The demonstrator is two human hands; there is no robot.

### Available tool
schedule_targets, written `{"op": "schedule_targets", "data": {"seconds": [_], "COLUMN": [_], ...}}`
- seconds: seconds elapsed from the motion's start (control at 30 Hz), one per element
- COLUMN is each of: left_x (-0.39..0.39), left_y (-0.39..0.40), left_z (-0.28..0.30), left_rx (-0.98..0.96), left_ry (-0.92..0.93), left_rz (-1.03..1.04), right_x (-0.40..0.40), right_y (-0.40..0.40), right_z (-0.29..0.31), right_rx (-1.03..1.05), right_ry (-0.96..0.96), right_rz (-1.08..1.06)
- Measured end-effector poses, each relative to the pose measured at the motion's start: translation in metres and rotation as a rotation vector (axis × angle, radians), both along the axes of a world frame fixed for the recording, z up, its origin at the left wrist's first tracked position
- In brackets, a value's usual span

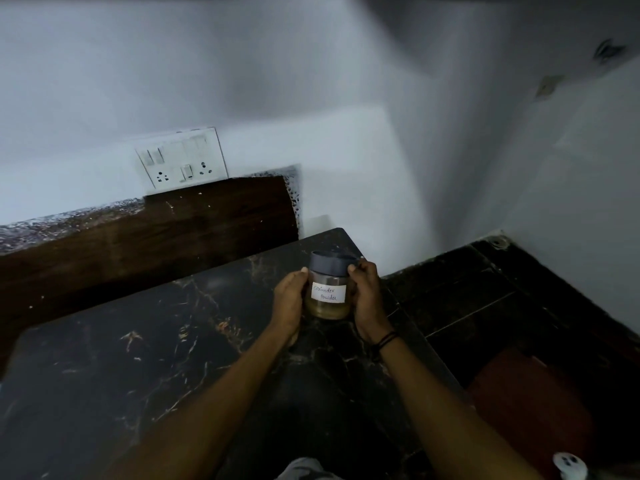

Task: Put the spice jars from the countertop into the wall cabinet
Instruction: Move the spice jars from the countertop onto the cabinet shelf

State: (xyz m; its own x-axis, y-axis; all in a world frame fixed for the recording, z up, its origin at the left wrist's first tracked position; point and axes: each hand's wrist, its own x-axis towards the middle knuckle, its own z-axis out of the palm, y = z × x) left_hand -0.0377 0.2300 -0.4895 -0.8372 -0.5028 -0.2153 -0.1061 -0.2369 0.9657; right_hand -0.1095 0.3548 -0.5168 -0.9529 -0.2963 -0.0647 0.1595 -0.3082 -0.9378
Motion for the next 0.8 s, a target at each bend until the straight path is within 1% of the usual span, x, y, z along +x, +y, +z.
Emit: {"op": "schedule_targets", "data": {"seconds": [0.17,0.3,0.43,0.5,0.67,0.8], "left_x": [0.014,0.011,-0.003,-0.012,-0.025,-0.029], "left_y": [0.003,0.002,-0.006,-0.01,-0.018,-0.02], "left_z": [-0.002,0.02,0.058,0.08,0.143,0.186], "left_rx": [0.017,-0.038,-0.085,-0.129,-0.208,-0.227], "left_ry": [-0.037,0.02,0.117,0.158,0.301,0.377], "left_rz": [0.02,0.049,0.084,0.109,0.139,0.128], "right_x": [0.019,0.022,0.016,0.012,0.0,-0.011], "right_y": [0.0,-0.001,-0.007,-0.011,-0.021,-0.024], "right_z": [0.005,0.028,0.072,0.099,0.169,0.204], "right_rx": [0.024,-0.017,-0.127,-0.135,-0.064,-0.082], "right_ry": [-0.018,0.018,0.112,0.158,0.312,0.366], "right_rz": [0.038,0.073,0.15,0.169,0.116,0.047]}}
